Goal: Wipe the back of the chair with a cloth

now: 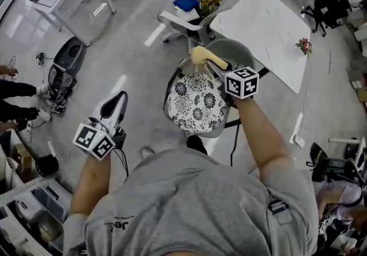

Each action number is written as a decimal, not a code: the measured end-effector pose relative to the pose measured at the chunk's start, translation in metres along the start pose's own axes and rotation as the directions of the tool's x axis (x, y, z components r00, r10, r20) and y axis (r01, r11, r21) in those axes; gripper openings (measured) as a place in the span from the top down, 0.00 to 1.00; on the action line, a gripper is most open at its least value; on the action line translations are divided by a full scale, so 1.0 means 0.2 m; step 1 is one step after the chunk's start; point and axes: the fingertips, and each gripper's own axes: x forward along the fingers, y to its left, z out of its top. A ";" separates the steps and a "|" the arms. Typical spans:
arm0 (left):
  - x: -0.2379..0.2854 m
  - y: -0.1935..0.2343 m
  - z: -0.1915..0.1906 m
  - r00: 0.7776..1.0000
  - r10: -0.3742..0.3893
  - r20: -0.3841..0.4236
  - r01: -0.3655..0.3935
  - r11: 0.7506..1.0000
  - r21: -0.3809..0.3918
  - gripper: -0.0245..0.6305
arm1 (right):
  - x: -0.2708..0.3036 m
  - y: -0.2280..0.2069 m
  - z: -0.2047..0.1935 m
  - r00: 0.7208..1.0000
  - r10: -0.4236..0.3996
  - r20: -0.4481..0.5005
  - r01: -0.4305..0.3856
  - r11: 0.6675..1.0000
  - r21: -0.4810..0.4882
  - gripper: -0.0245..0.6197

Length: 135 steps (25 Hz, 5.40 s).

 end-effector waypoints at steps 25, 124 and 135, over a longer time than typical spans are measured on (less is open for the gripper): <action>0.91 -0.08 -0.48 0.971 -0.151 -0.184 0.141 0.988 -0.063 0.87 | 0.45 -1.30 -0.33 0.885 -0.434 -0.169 0.405 0.896 -0.181 0.87; 0.86 0.02 -0.61 0.974 -0.075 -0.212 0.048 0.990 -0.130 0.87 | 0.86 -0.99 -0.85 0.967 0.103 -0.231 -0.030 0.953 0.301 0.88; 0.89 -0.01 -0.61 0.972 -0.094 -0.215 0.064 0.988 -0.141 0.87 | 0.89 -0.96 -0.77 0.978 0.155 -0.142 -0.093 0.924 0.370 0.88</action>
